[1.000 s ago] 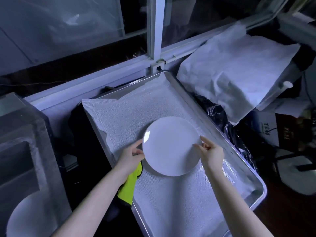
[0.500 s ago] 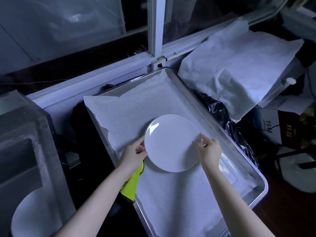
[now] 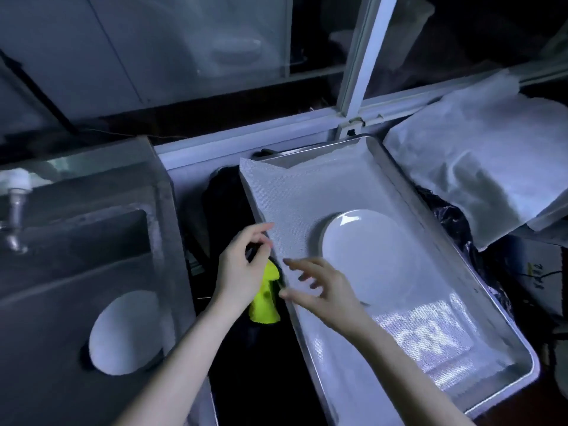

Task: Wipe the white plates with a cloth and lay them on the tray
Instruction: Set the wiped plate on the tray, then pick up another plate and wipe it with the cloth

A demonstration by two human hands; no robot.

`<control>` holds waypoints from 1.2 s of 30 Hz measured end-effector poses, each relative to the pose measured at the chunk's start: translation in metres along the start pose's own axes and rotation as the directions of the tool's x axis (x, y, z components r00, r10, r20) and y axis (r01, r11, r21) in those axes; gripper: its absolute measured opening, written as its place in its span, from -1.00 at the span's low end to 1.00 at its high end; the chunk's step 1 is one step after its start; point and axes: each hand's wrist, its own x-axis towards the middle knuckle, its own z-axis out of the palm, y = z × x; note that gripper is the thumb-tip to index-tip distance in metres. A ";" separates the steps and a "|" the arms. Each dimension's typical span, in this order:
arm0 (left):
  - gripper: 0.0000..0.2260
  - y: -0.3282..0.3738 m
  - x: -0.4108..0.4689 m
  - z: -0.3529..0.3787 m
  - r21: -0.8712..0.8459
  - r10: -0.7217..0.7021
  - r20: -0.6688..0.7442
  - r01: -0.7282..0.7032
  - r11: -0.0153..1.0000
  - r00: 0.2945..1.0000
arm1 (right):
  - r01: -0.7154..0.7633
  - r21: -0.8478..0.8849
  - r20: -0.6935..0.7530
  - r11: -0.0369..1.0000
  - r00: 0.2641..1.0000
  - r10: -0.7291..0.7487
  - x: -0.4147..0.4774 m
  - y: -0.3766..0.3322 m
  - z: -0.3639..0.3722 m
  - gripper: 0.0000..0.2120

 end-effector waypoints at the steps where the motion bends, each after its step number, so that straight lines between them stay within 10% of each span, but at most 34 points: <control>1: -0.67 0.002 -0.003 -0.015 -0.006 0.011 -0.052 -0.011 1.000 0.999 | 0.028 -0.005 0.065 1.000 0.998 -0.027 0.002 -0.010 0.014 -0.41; 5: -0.70 0.009 -0.017 -0.084 -0.095 0.003 -0.201 -0.023 0.995 0.980 | 0.134 -0.102 0.203 0.986 0.973 -0.111 0.010 -0.044 0.071 -0.26; 11: -0.62 0.012 -0.052 -0.203 -0.113 -0.005 -0.322 -0.033 0.993 0.947 | 0.171 0.083 0.099 0.982 0.979 -0.179 0.029 -0.107 0.150 -0.91; 21: -0.09 -0.069 -0.114 -0.358 -0.296 -0.311 -0.278 0.227 0.928 0.909 | 0.112 0.312 0.299 0.943 0.931 -0.210 0.064 -0.227 0.301 -0.88; 29: -0.59 -0.162 -0.128 -0.410 -0.183 -0.440 -0.376 0.400 0.898 0.816 | -0.176 0.145 0.348 0.974 0.930 0.116 0.096 -0.207 0.403 -0.85; 36: -0.62 -0.255 -0.128 -0.408 0.092 -0.500 -0.378 0.569 0.817 0.779 | -0.385 -0.133 0.189 0.913 0.895 0.405 0.119 -0.117 0.424 -0.76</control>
